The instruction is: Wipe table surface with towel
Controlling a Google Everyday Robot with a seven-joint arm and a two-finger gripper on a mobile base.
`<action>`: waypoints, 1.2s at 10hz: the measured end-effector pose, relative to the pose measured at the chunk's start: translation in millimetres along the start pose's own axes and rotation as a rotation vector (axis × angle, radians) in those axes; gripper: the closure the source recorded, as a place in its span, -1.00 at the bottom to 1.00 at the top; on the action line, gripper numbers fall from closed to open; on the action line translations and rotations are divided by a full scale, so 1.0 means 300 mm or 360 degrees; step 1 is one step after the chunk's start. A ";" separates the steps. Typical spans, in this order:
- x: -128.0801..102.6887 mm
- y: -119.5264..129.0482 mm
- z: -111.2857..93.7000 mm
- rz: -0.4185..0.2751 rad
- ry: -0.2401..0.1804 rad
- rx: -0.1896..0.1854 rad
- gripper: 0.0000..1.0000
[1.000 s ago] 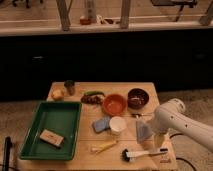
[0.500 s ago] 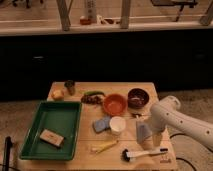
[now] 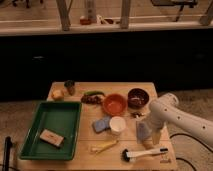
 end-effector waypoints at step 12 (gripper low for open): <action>0.015 -0.043 0.042 -0.0018 -0.0024 0.0023 1.00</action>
